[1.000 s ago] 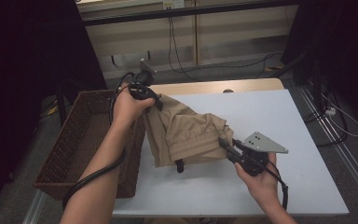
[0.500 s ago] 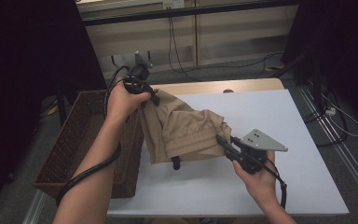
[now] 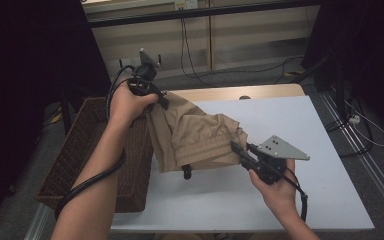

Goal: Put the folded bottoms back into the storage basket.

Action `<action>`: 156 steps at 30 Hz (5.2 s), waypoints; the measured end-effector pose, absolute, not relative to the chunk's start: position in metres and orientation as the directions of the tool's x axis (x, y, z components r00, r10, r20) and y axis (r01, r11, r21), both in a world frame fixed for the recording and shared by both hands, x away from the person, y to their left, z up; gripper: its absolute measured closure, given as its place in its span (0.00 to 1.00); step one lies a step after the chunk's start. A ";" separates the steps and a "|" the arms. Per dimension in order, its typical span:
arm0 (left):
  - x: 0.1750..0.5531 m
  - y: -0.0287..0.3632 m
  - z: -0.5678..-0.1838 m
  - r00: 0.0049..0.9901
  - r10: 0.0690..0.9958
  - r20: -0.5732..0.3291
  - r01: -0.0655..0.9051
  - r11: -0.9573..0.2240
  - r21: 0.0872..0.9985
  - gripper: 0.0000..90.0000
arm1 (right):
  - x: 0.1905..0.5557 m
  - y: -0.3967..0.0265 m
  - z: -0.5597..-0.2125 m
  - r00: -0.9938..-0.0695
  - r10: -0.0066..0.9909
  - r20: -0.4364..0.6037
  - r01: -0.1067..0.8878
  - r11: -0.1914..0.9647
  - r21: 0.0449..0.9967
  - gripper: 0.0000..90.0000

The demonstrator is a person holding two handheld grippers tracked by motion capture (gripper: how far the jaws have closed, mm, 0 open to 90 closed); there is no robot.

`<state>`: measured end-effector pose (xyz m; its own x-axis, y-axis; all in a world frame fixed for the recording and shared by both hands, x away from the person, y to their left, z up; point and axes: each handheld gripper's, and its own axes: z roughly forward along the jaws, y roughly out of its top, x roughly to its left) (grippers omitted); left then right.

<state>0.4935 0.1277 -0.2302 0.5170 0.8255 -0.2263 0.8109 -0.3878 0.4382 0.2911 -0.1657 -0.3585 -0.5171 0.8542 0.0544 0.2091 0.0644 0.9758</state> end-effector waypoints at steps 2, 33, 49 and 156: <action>0.493 0.128 -0.228 0.517 0.827 -0.223 0.810 -0.387 0.440 0.95 | 0.291 -0.165 -0.357 -0.520 0.853 0.051 0.202 0.065 0.977 0.87; 0.493 0.153 -0.200 0.495 0.843 -0.211 0.820 -0.374 0.433 0.95 | 0.300 -0.141 -0.341 -0.563 0.825 0.051 0.180 0.062 0.982 0.87; 0.488 0.158 -0.178 0.482 0.856 -0.187 0.822 -0.368 0.435 0.95 | 0.303 -0.136 -0.333 -0.568 0.820 0.068 0.170 0.036 0.985 0.87; 0.509 0.284 -0.168 0.289 0.950 -0.120 0.929 -0.248 0.273 0.95 | 0.334 -0.017 -0.330 -0.715 0.698 0.031 0.133 0.091 0.987 0.86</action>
